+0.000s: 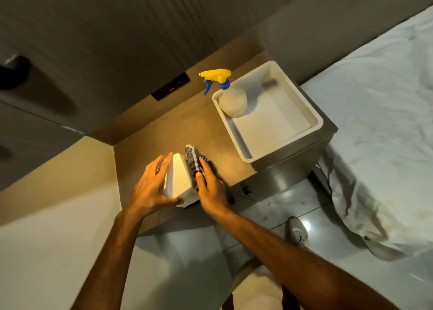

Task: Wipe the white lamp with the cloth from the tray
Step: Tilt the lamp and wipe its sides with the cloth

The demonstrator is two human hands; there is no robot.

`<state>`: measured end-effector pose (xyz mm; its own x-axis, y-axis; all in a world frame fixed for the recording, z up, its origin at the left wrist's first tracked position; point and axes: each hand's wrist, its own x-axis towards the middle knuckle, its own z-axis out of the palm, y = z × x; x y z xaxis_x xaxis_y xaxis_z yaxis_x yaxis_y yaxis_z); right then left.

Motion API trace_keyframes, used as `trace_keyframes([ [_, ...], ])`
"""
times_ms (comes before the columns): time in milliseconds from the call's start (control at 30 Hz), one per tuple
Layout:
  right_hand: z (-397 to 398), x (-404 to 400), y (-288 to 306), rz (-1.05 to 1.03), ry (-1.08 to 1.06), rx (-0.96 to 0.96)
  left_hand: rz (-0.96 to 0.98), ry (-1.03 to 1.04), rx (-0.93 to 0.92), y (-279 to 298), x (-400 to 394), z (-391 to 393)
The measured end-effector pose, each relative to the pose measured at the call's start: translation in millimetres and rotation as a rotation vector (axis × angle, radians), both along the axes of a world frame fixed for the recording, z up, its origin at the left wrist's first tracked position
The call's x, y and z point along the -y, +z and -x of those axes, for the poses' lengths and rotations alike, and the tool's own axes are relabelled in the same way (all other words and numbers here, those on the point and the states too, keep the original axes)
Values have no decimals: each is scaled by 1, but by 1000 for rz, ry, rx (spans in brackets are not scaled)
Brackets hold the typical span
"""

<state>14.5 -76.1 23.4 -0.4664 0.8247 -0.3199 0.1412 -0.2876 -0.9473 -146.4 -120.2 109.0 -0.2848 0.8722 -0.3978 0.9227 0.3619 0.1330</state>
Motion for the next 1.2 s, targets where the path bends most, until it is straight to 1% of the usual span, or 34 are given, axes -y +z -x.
trace_keyframes([
  [100,7,12,5,-78,47,-37,10,15,-15,2,0,-6],
  [233,18,-16,-4,-20,133,71,18,24,-16,4,-3,-11],
  [333,13,-24,-22,52,192,103,-3,5,-26,3,-3,-11],
  [433,-2,0,-31,90,173,107,-23,7,-44,3,-3,-11],
  [533,-7,17,-19,55,157,17,-34,6,-62,3,-2,-10],
  [633,13,-11,-3,3,193,-1,-55,28,-36,1,-1,-10],
  [733,32,-40,-1,79,217,32,-42,27,-35,0,-3,-9],
  [800,31,-42,-9,128,204,75,-40,26,-31,0,-3,-10],
  [900,15,-12,-18,129,178,100,-42,23,-25,0,-2,-13],
  [1000,5,19,-10,72,137,10,-43,35,2,2,0,-16],
  [1100,24,-5,-4,35,168,18,-12,5,9,2,-1,-18],
  [1200,35,-36,-8,91,197,58,43,-18,19,-5,-2,-22],
])
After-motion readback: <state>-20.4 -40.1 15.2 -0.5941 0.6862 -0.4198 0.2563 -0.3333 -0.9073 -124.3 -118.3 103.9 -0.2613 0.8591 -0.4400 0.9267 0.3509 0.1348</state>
